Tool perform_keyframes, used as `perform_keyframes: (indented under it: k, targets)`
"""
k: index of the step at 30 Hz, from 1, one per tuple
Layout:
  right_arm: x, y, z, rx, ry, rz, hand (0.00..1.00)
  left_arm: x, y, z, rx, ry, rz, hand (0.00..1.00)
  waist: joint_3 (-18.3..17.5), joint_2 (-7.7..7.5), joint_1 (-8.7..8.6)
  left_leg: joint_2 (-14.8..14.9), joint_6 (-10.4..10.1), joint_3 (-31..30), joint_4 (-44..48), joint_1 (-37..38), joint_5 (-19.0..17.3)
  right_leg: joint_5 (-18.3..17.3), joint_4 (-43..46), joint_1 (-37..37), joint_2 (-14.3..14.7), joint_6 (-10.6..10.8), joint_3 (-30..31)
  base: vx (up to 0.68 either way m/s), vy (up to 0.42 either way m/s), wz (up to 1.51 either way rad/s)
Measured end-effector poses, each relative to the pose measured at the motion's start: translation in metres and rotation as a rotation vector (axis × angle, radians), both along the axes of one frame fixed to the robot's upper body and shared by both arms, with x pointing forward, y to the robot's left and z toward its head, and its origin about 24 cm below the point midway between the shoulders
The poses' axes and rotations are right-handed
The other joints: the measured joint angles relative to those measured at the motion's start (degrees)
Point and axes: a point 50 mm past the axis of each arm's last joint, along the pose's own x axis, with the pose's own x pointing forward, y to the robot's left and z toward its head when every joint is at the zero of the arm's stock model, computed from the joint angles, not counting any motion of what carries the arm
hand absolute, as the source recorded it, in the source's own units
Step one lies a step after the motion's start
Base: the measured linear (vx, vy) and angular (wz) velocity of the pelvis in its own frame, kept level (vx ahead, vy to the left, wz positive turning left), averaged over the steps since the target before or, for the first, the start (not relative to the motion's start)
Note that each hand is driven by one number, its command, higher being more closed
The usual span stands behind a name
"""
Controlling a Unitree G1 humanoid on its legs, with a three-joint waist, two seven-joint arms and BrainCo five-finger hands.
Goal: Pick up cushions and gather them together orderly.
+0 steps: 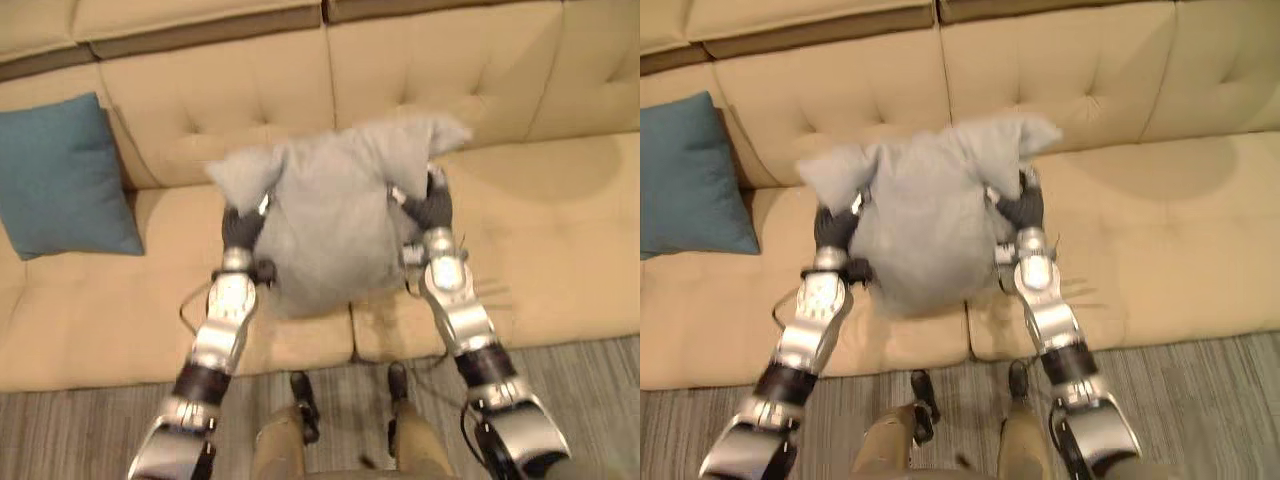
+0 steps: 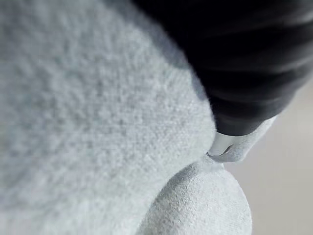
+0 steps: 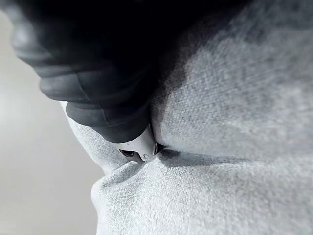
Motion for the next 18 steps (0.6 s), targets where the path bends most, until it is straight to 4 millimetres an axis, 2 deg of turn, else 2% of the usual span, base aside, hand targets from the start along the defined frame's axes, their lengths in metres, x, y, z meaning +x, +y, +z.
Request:
perform_keyframes:
  k: [1, 2, 3, 4, 5, 6, 7, 12, 16, 17, 18]
  targets:
    - [0.007, -0.001, 0.024, 0.021, -0.065, -0.03, 1.0, 0.013, -0.002, 0.028, 0.032, -0.074, 0.025, 1.0, 1.28, -0.52, -0.05, 0.04, 0.27, -0.34, -0.04, -1.04, 0.61, 0.1, 0.01, -0.96, 0.11, 0.1, -0.08, -0.17, -0.041, 0.03]
    - [0.011, -0.001, 0.041, 0.039, -0.11, -0.053, 1.0, 0.02, -0.002, 0.049, 0.052, -0.13, 0.046, 1.0, 2.19, -0.82, -0.06, 0.04, 0.19, -0.55, -0.26, -1.88, 1.27, 0.39, 0.04, -1.77, 0.18, 0.17, -0.13, -0.18, -0.051, 0.1]
    - [0.016, -0.001, 0.067, 0.061, -0.178, -0.085, 1.0, 0.026, -0.003, 0.079, 0.074, -0.211, 0.075, 1.0, 3.49, -0.87, -0.05, -0.06, 0.41, -0.78, -1.29, -2.91, 2.28, 1.03, 0.06, -3.11, 0.35, 0.02, -0.28, -0.16, -0.043, 0.09]
    - [0.017, -0.001, 0.08, 0.073, -0.212, -0.101, 1.0, 0.028, -0.004, 0.094, 0.085, -0.254, 0.09, 1.0, 4.17, -0.9, -0.06, -0.18, 0.26, -0.85, -1.92, -3.37, 2.86, 1.32, 0.06, -3.79, 0.51, 0.03, -0.34, -0.21, -0.064, 0.1]
    - [0.019, 0.001, 0.111, 0.109, -0.284, -0.128, 1.0, 0.029, -0.007, 0.129, 0.1, -0.353, 0.123, 1.0, 6.0, -0.9, -0.02, -0.53, 0.37, -0.95, -3.63, -4.1, 4.58, 1.84, 0.09, -5.27, 0.61, 0.01, -0.35, -0.17, -0.05, 0.07]
    - [0.019, 0.002, 0.126, 0.125, -0.321, -0.142, 1.0, 0.028, -0.008, 0.147, 0.109, -0.403, 0.143, 1.0, 7.07, -0.85, -0.02, -0.63, 0.4, -0.95, -4.6, -4.44, 5.36, 2.14, 0.11, -6.0, 0.65, 0.01, -0.4, -0.22, -0.069, 0.08]
    - [0.017, 0.002, 0.151, 0.156, -0.38, -0.173, 1.0, 0.026, -0.009, 0.178, 0.106, -0.488, 0.18, 1.0, 8.67, -0.89, 0.02, -0.72, 0.52, -1.15, -6.01, -5.43, 6.98, 2.78, 0.19, -7.52, 0.74, -0.25, -0.86, -0.16, -0.048, 0.06]
    - [0.014, 0.003, 0.207, 0.229, -0.474, -0.245, 1.0, 0.016, -0.018, 0.25, 0.085, -0.634, 0.24, 1.0, 10.62, -0.82, 0.0, -1.1, 0.79, -1.52, -10.18, -10.06, 11.37, 4.09, 0.35, -13.75, 0.72, -0.53, -1.82, -0.11, -0.032, 0.06]
    - [0.006, -0.002, 0.244, 0.238, -0.537, -0.277, 1.0, 0.009, -0.02, 0.288, 0.083, -0.679, 0.268, 1.0, 12.05, -0.75, -0.42, -1.72, 1.04, -2.37, -12.02, -15.46, 13.58, 4.98, 0.37, -19.51, 0.7, -0.32, -2.46, -0.06, -0.019, 0.08]
    - [0.005, -0.003, 0.249, 0.237, -0.544, -0.28, 1.0, 0.008, -0.021, 0.292, 0.081, -0.685, 0.268, 1.0, 12.22, -0.74, -0.55, -1.79, 1.13, -2.61, -12.03, -16.44, 13.81, 5.15, 0.36, -20.39, 0.68, -0.33, -2.7, -0.03, 0.001, 0.19]
    - [0.004, -0.005, 0.259, 0.232, -0.554, -0.29, 1.0, 0.006, -0.022, 0.299, 0.08, -0.692, 0.268, 1.0, 13.69, -0.73, -0.96, -1.89, 0.92, -3.05, -12.03, -17.69, 14.24, 5.24, 0.46, -21.32, 0.34, -0.33, -3.21, 0.0, 0.032, 0.16]
